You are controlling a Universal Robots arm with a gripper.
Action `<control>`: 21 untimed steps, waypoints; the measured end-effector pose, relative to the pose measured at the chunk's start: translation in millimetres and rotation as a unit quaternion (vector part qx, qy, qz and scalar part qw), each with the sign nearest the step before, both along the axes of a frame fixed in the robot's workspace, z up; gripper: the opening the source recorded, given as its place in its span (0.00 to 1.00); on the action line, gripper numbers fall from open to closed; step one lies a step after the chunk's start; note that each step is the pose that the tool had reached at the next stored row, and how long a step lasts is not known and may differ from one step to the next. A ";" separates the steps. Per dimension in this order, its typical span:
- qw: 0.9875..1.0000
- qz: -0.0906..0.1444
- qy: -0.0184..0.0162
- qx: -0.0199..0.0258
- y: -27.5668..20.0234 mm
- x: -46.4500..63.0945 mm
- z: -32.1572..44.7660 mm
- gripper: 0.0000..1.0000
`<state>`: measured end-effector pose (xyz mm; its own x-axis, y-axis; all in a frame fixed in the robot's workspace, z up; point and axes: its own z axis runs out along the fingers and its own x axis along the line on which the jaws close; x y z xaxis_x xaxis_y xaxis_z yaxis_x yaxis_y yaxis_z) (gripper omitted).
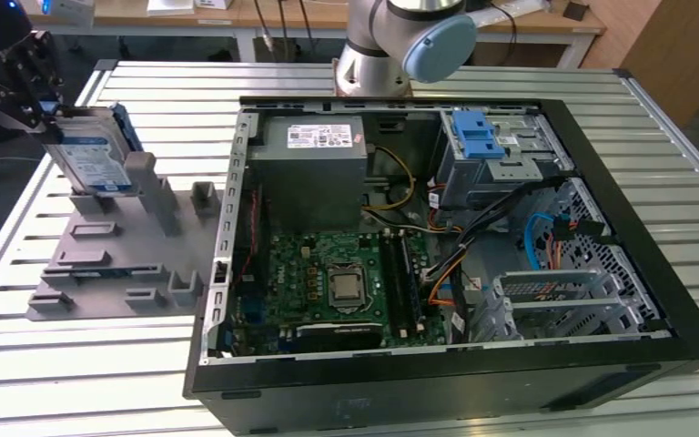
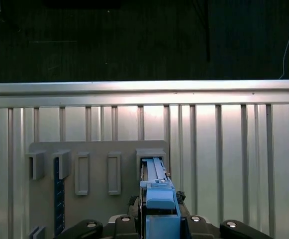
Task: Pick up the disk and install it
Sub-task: 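Pick up the disk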
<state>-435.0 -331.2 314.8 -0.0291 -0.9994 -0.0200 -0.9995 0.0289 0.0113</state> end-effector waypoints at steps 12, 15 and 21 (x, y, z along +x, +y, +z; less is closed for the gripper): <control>1.000 0.000 0.000 0.000 0.0 0.0 16.4 0.36; 1.000 0.000 0.000 0.000 0.0 0.0 19.4 0.36; 1.000 0.000 0.000 0.000 0.0 0.0 28.7 0.36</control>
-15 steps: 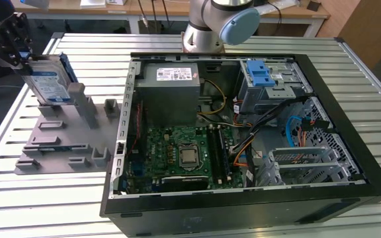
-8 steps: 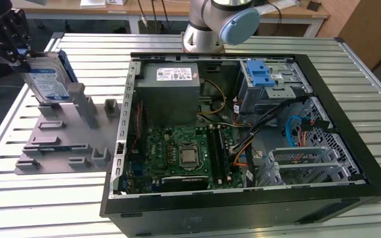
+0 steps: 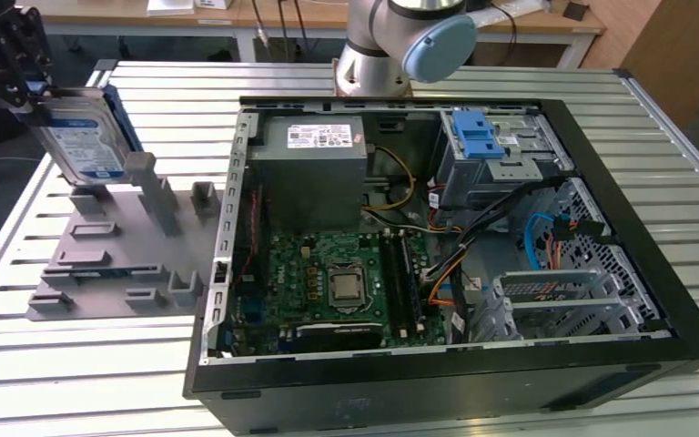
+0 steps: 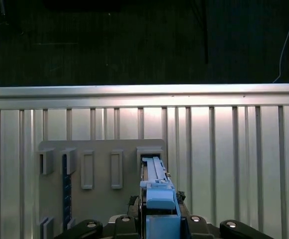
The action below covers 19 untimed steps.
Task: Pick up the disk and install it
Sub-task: 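Pick up the disk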
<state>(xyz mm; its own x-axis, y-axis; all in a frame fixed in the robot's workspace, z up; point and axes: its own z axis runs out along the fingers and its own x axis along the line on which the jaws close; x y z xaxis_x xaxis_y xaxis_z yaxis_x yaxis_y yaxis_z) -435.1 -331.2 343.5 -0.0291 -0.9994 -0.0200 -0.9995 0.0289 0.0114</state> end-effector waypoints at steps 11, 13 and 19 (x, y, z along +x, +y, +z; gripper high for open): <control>1.000 0.000 0.000 0.000 0.0 0.0 16.6 0.36; 1.000 0.000 0.000 0.000 0.0 0.0 19.0 0.36; 1.000 0.000 0.000 0.000 0.0 0.0 24.3 0.36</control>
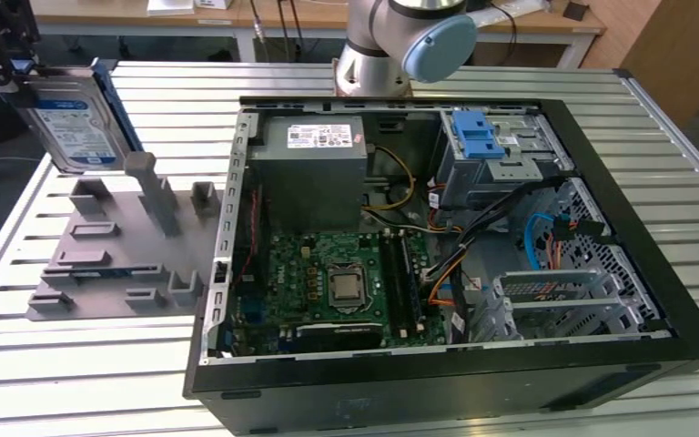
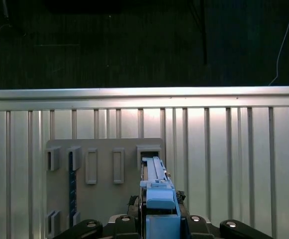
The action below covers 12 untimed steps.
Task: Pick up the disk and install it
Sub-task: 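Pick up the disk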
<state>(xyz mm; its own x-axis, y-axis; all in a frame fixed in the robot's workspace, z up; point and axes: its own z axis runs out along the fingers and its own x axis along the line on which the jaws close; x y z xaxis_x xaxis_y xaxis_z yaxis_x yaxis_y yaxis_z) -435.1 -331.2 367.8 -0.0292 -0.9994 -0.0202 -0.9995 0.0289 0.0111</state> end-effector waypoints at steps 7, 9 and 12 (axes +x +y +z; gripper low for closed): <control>1.000 0.000 0.000 0.000 0.0 0.0 6.2 0.36; 1.000 0.000 0.000 0.000 0.0 0.1 8.3 0.36; 1.000 0.000 0.000 0.000 0.0 0.0 11.7 0.36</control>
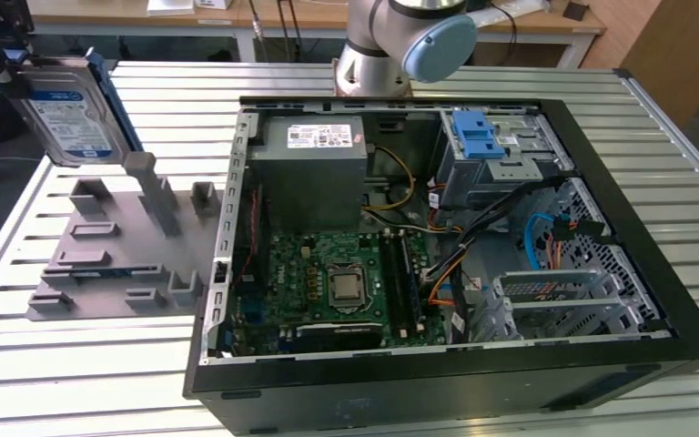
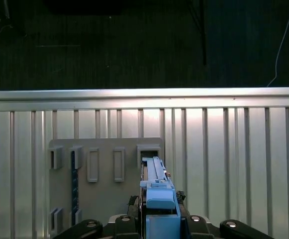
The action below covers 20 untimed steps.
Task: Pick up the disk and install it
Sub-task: 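Pick up the disk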
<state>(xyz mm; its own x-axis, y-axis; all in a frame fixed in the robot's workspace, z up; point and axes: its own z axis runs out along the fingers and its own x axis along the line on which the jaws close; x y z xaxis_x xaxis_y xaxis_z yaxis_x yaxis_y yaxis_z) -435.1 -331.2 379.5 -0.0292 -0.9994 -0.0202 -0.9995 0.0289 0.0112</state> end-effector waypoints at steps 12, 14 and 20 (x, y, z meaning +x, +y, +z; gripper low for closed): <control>1.000 0.000 0.000 0.000 0.0 0.0 21.1 0.36; 1.000 0.000 0.000 0.000 0.0 0.0 24.0 0.36; 1.000 0.000 0.000 0.000 0.0 0.0 34.2 0.36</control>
<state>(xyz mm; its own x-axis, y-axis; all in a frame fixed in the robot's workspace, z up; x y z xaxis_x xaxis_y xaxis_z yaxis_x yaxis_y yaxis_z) -435.1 -331.2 413.7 -0.0291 -0.9994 -0.0202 -0.9995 0.0289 0.0113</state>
